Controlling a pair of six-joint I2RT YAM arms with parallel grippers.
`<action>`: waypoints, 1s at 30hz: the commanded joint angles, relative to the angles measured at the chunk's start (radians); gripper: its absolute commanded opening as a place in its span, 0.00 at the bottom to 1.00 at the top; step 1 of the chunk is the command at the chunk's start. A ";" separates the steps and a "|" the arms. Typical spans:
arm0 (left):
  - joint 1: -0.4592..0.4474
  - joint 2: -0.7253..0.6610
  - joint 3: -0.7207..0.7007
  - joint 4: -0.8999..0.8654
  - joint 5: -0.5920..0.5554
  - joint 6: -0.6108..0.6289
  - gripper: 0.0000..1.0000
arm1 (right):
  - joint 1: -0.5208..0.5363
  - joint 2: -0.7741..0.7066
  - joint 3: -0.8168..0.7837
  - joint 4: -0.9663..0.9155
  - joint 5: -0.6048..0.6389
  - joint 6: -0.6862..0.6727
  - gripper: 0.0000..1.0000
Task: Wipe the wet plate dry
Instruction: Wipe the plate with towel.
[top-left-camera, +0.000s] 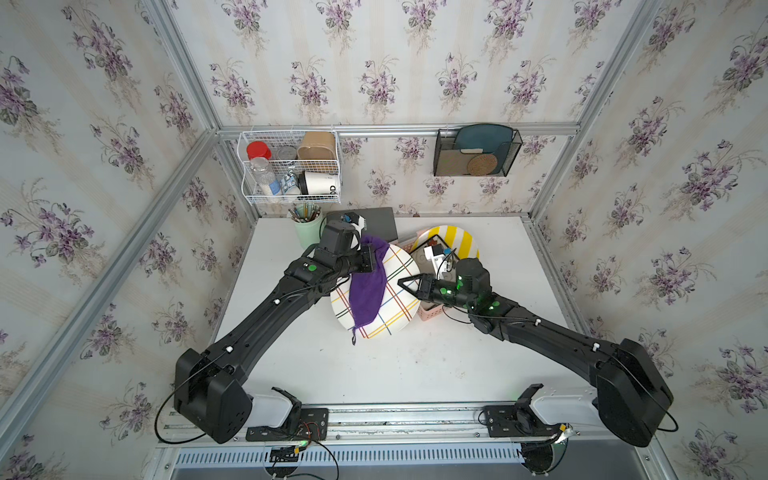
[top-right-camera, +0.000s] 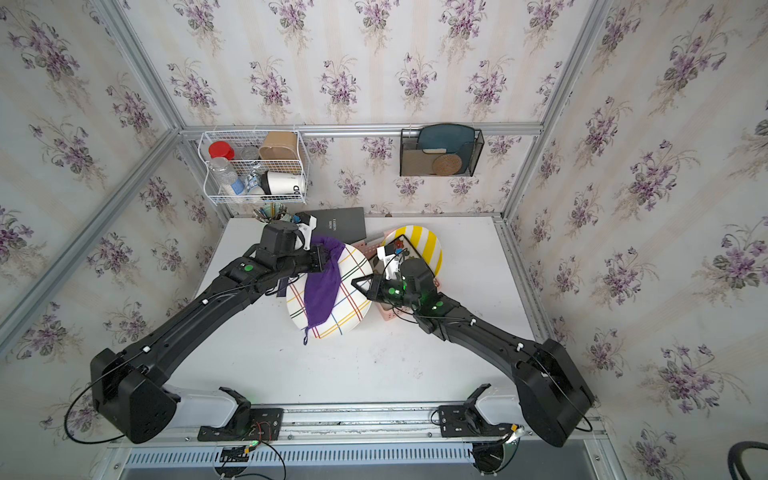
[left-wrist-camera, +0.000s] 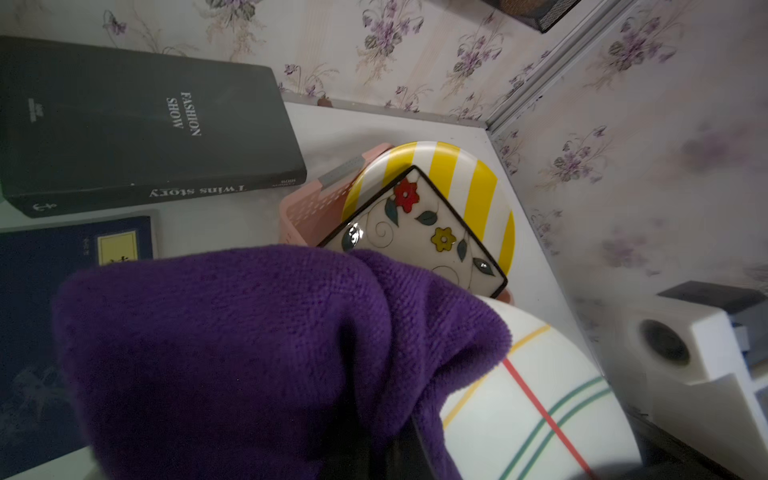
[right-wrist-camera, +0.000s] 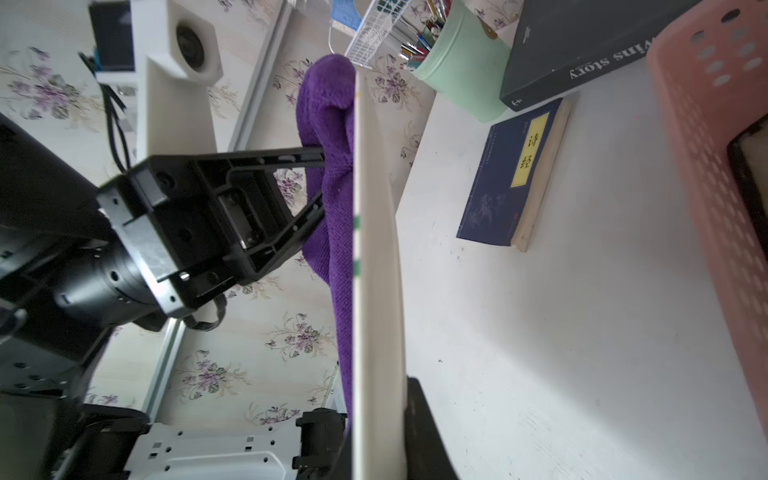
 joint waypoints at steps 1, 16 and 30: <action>0.021 -0.027 -0.022 -0.026 -0.078 0.001 0.00 | -0.060 -0.061 -0.026 0.458 -0.118 -0.009 0.00; -0.102 0.093 0.043 0.025 -0.020 0.013 0.00 | 0.012 0.001 0.070 0.403 -0.106 -0.084 0.00; -0.099 -0.072 -0.214 0.164 0.303 0.056 0.00 | -0.165 0.005 0.028 0.592 -0.013 0.121 0.00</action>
